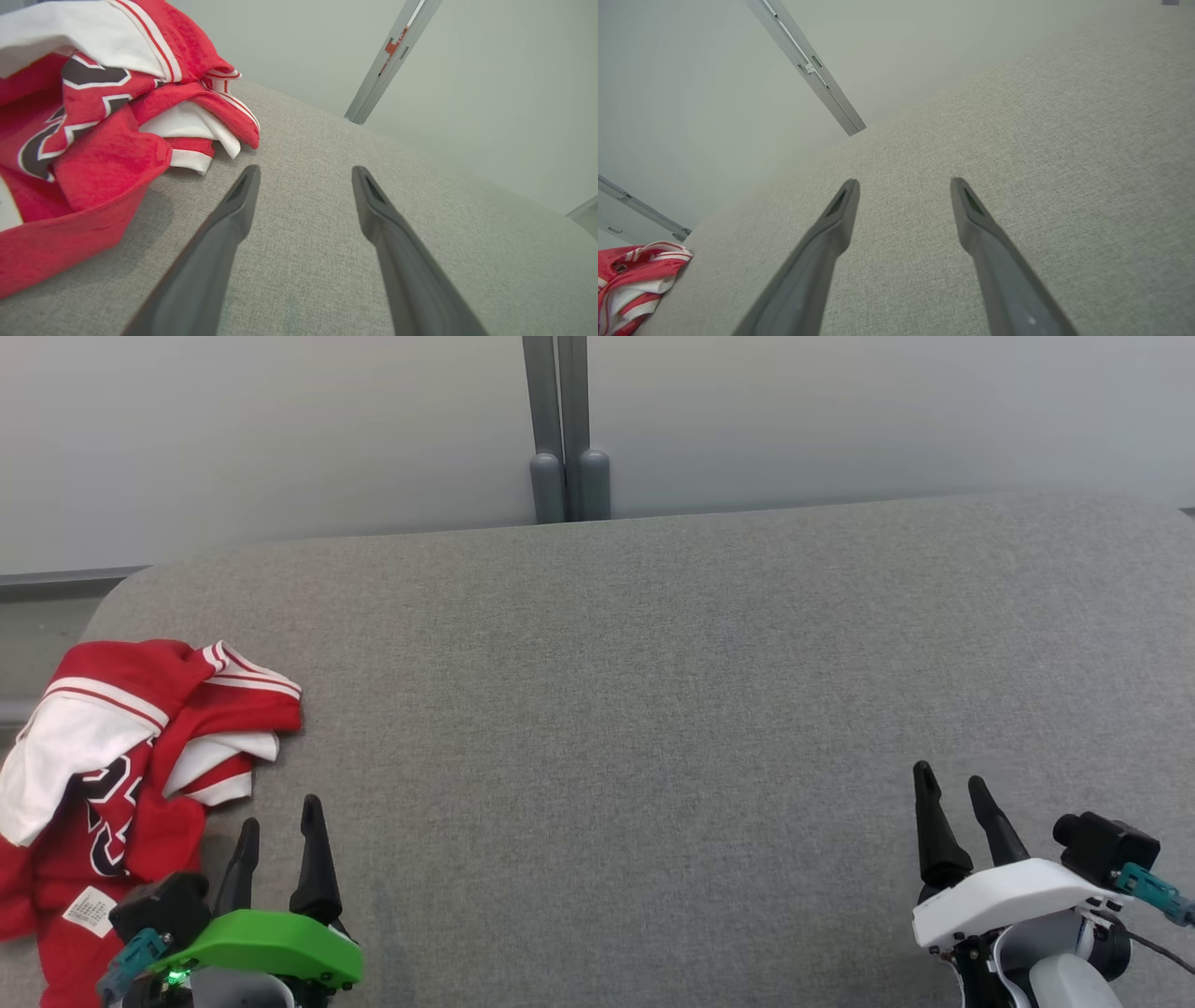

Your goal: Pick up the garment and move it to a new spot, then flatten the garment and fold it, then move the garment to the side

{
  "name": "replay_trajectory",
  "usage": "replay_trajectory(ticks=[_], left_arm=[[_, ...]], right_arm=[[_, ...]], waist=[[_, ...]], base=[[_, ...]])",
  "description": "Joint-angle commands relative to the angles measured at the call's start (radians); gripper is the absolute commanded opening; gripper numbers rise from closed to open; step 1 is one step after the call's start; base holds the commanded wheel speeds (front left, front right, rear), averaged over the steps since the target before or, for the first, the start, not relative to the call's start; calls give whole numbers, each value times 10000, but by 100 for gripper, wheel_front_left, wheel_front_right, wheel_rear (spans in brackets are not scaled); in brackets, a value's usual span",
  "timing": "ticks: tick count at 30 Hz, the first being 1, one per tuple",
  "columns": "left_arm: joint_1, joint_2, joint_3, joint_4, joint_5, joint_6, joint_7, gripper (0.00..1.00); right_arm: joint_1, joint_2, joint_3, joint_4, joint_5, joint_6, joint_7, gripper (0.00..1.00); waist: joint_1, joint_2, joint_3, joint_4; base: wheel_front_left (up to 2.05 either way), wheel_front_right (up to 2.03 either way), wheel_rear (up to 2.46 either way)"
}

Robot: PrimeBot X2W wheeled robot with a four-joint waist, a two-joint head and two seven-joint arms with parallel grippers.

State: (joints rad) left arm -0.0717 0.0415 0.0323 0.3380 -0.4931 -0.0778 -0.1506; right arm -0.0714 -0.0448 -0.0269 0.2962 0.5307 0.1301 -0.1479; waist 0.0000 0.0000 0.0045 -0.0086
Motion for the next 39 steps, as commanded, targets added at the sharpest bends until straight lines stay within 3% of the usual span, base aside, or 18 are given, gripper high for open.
replay_trajectory(ticks=[1, 24, 39], left_arm=[[59, 104, -66, 15, 347, 20, -80, 100], [-80, 505, -902, 317, 2742, 207, -610, 100], [-38, 392, -778, 489, 3616, 402, -907, 100]], right_arm=[[3, -39, 81, -77, -344, 6, -107, 100], [-273, -158, 818, 396, -2830, 7, -637, 100], [-237, -90, 386, 507, -3858, 7, -945, 100]], waist=[[0, 0, -3, 2], [0, 0, -17, 60], [0, 0, -77, 69]], base=[[0, 0, 0], [0, 0, 0], [0, 0, 0]])
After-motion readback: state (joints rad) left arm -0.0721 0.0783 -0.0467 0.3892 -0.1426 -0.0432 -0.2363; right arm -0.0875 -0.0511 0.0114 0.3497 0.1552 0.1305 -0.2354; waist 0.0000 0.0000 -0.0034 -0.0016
